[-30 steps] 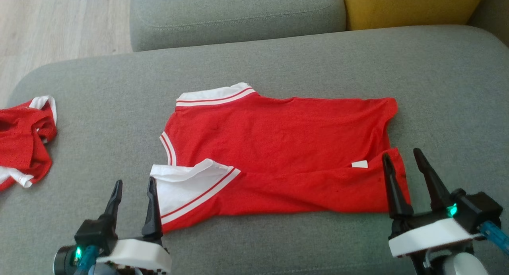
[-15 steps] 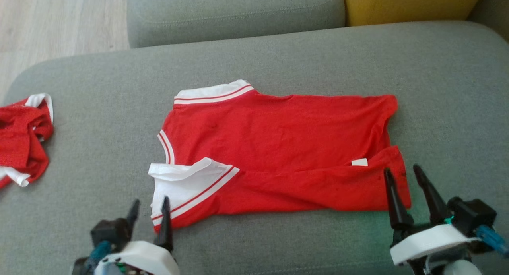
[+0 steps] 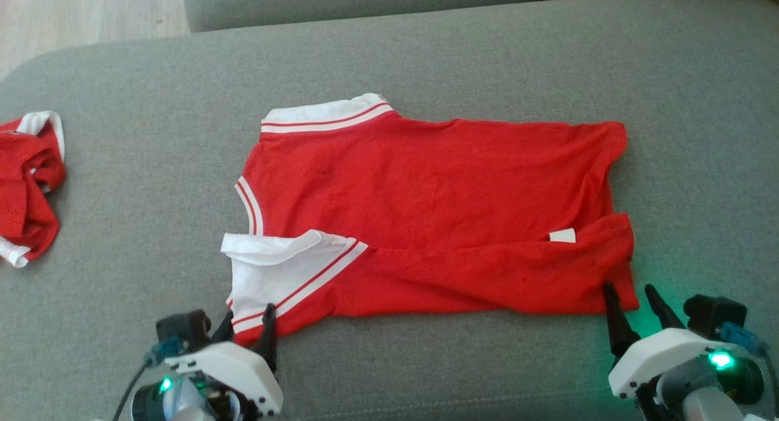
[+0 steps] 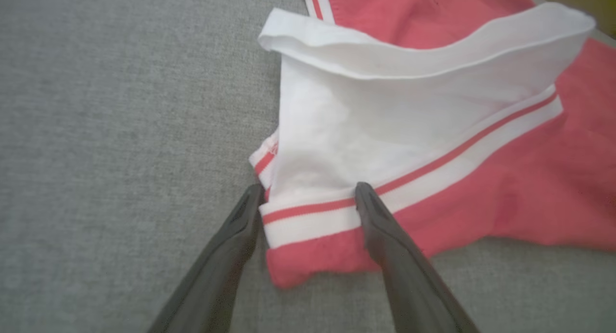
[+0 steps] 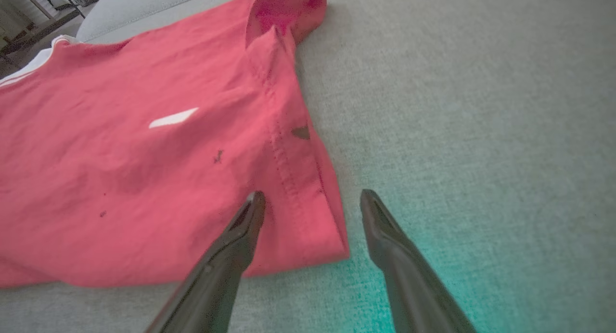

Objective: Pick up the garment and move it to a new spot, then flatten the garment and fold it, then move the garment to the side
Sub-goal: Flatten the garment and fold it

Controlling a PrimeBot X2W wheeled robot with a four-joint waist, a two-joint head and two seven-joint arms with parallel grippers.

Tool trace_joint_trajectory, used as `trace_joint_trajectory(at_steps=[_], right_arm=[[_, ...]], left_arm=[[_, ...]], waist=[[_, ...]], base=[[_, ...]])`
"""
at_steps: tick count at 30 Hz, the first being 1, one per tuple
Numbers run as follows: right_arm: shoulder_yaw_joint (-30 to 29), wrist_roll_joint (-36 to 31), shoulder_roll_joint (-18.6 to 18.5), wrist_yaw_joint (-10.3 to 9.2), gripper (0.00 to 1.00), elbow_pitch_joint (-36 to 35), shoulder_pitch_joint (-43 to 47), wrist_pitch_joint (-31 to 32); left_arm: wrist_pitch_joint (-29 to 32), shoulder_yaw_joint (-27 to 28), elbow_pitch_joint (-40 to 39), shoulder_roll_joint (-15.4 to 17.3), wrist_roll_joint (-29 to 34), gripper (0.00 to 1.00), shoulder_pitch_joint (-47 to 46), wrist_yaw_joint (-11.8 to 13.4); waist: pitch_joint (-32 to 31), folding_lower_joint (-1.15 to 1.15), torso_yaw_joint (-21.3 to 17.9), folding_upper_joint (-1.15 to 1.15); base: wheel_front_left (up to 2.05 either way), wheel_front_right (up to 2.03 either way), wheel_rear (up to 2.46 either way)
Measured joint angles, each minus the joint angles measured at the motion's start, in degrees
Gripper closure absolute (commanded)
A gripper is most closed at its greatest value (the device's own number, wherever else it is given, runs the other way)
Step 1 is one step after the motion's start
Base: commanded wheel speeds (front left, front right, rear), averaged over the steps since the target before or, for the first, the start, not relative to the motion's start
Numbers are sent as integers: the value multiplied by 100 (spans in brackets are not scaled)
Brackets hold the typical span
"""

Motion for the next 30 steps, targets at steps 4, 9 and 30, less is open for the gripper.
trace_joint_trajectory(at_steps=[4,9,30], right_arm=[[-94,71,51,0,0,272,-135,225],[-100,292,65,1,100,391,-306,359],[266,572,119,0,100,-141,-14,502]], left_arm=[[135,41,89,-41,-257,29,-138,-78],[275,49,166,-44,-409,100,-267,-178],[-129,266,-928,186,-416,100,446,164]], waist=[[60,0,-18,0],[99,0,-14,0],[-138,0,147,0]], base=[[0,0,0],[0,0,0],[0,0,0]])
